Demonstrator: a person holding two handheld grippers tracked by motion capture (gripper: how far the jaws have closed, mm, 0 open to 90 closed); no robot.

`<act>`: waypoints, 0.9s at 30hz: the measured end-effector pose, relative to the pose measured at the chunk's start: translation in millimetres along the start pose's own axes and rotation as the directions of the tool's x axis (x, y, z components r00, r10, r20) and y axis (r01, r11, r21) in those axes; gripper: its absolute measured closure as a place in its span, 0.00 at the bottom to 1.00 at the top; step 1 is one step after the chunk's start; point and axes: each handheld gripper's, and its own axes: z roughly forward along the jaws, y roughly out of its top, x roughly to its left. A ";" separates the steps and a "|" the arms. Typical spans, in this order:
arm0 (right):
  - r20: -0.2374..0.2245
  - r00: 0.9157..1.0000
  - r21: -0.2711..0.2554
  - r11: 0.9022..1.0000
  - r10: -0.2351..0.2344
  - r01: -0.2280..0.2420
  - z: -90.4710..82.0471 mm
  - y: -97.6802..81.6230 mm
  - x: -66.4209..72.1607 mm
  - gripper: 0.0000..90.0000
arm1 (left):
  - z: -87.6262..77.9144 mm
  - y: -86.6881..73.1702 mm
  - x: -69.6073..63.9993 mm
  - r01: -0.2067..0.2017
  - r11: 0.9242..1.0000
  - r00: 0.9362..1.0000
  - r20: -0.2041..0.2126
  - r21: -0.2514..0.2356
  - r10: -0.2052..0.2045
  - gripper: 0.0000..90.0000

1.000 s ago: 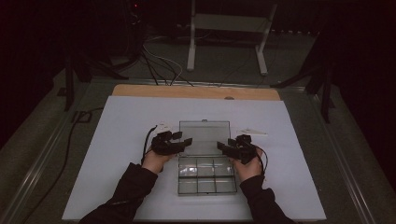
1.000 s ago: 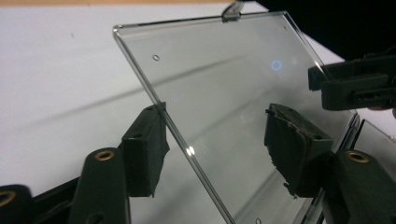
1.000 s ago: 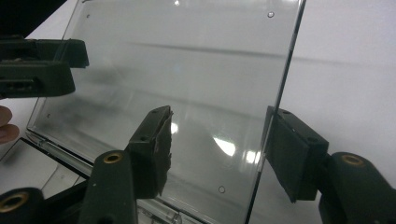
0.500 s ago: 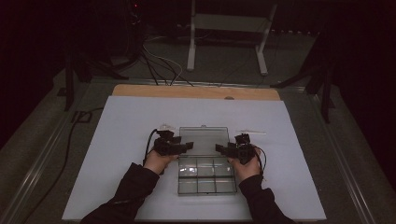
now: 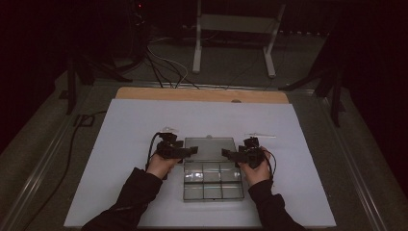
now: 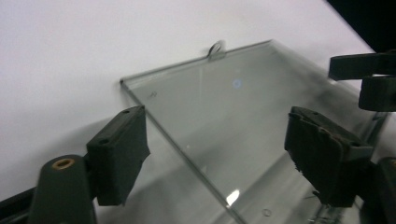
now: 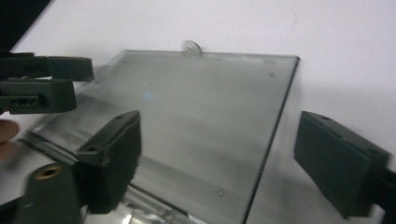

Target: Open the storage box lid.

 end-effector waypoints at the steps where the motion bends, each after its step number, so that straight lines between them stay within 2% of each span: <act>1: 0.003 1.000 -0.006 1.000 -0.004 0.005 -2.0 1.1 0.9 0.17 | -3.1 1.7 -0.8 -0.012 1.000 1.000 0.002 -0.010 0.012 0.21; 2: 0.008 1.000 -0.017 1.000 -0.010 0.010 -4.1 2.4 1.8 0.17 | -6.2 3.2 -2.0 -0.021 1.000 1.000 0.008 -0.022 0.021 0.21; 6: -0.029 0.999 -0.079 0.996 -0.046 0.043 -16.2 7.4 5.3 0.16 | -18.4 8.2 -6.4 -0.053 0.997 0.998 0.033 -0.056 0.055 0.18; 7: -0.047 0.998 -0.073 0.996 -0.051 0.048 -18.7 8.8 5.9 0.16 | -21.2 8.9 -7.5 -0.059 0.996 0.997 0.037 -0.064 0.061 0.18; 9: -0.131 0.990 -0.049 0.998 -0.056 0.050 -21.5 12.2 5.4 0.13 | -26.5 10.1 -9.6 -0.078 0.994 0.995 0.049 -0.072 0.082 0.16; 10: -0.142 0.988 -0.057 0.997 -0.065 0.057 -23.7 12.8 6.2 0.12 | -28.8 10.6 -10.9 -0.088 0.993 0.994 0.054 -0.076 0.092 0.13; 13: -0.121 0.986 -0.086 0.991 -0.113 0.103 -30.5 14.3 10.5 0.10 | -35.1 11.3 -15.3 -0.111 0.990 0.990 0.081 -0.085 0.118 0.08; 15: -0.121 0.984 -0.097 0.988 -0.130 0.119 -34.7 15.9 12.2 0.09 | -39.4 11.6 -18.7 -0.133 0.987 0.985 0.100 -0.092 0.142 0.03; 19: -0.151 0.977 -0.114 0.984 -0.153 0.137 -43.9 19.3 14.4 0.09 | -48.7 11.6 -25.8 -0.193 0.978 0.968 0.146 -0.077 0.203 0.02; 21: -0.155 0.971 -0.144 0.976 -0.183 0.161 -49.6 20.1 16.7 0.05 | -53.1 10.0 -29.5 -0.224 0.972 0.960 0.154 -0.079 0.233 0.01; 22: -0.155 0.968 -0.151 0.973 -0.199 0.176 -52.3 20.7 18.4 0.02 | -53.1 10.0 -29.5 -0.224 0.972 0.960 0.154 -0.079 0.233 0.01; 23: -0.156 0.964 -0.150 0.970 -0.215 0.192 -54.7 21.7 20.0 0.02 | -57.2 8.0 -32.6 -0.243 0.967 0.952 0.170 -0.081 0.254 0.01; 24: -0.158 0.961 -0.149 0.967 -0.227 0.204 -57.0 22.6 21.4 0.02 | -59.1 7.0 -33.8 -0.255 0.963 0.949 0.172 -0.083 0.266 0.01; 26: -0.165 0.958 -0.163 0.965 -0.234 0.208 -62.5 23.6 23.0 0.02 | -62.8 4.8 -36.2 -0.274 0.958 0.942 0.176 -0.086 0.285 0.01; 27: -0.167 0.957 -0.168 0.963 -0.237 0.209 -64.7 24.3 23.1 0.02 | -64.6 3.4 -37.2 -0.287 0.954 0.940 0.165 -0.089 0.298 0.01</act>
